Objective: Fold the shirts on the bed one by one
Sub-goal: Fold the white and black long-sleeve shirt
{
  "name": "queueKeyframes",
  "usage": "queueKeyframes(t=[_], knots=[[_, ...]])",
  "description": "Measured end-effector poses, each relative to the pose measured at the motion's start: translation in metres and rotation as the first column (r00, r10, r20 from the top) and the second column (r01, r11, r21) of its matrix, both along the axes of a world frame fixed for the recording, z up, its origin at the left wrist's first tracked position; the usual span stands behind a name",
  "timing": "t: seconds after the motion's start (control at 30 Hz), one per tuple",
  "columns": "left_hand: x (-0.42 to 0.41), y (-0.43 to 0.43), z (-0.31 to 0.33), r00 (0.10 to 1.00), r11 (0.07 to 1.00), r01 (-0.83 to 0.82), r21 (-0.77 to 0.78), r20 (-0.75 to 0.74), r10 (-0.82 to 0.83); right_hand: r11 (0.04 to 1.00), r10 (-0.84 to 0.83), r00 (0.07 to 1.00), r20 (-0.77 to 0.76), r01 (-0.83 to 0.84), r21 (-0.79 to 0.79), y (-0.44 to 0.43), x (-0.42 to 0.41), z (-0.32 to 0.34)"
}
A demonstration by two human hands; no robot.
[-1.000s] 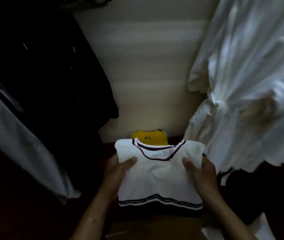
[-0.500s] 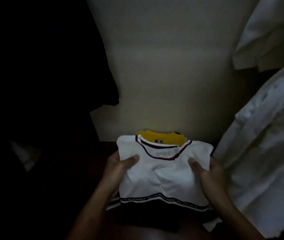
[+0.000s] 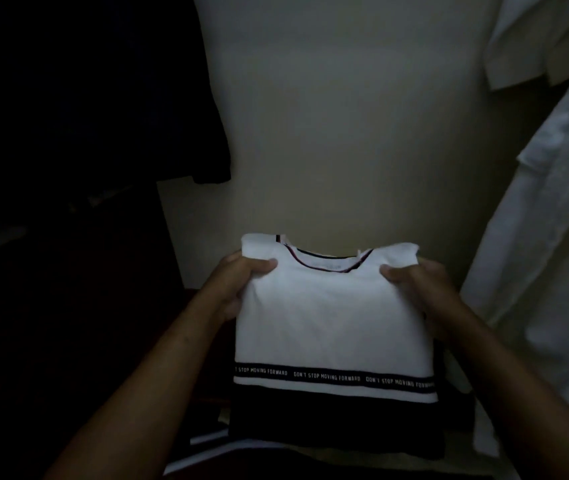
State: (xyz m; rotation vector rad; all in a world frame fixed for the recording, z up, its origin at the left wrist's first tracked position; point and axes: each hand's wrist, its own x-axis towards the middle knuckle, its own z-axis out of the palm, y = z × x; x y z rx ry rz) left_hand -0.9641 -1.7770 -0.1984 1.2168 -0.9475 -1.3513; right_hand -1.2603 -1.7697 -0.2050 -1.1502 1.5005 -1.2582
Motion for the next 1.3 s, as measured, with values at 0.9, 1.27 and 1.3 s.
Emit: queueKeyframes(t=[0.9,1.27,1.3], knots=[[0.009,-0.142,-0.128,1.0,0.949,-0.016,0.315,0.02,0.01,0.943,-0.082,0.993,0.089,0.049,0.328,-0.137,-0.022,-0.118],[0.009,-0.026,-0.097,0.901,0.931,0.012,0.365,0.399,-0.169,0.867,0.187,0.978,-0.095,-0.119,0.483,-0.048,-0.03,-0.104],[0.005,-0.024,-0.09,0.858,0.962,-0.023,0.271,0.5,-0.12,0.885,0.178,0.972,-0.155,-0.089,0.457,-0.048,-0.031,-0.097]])
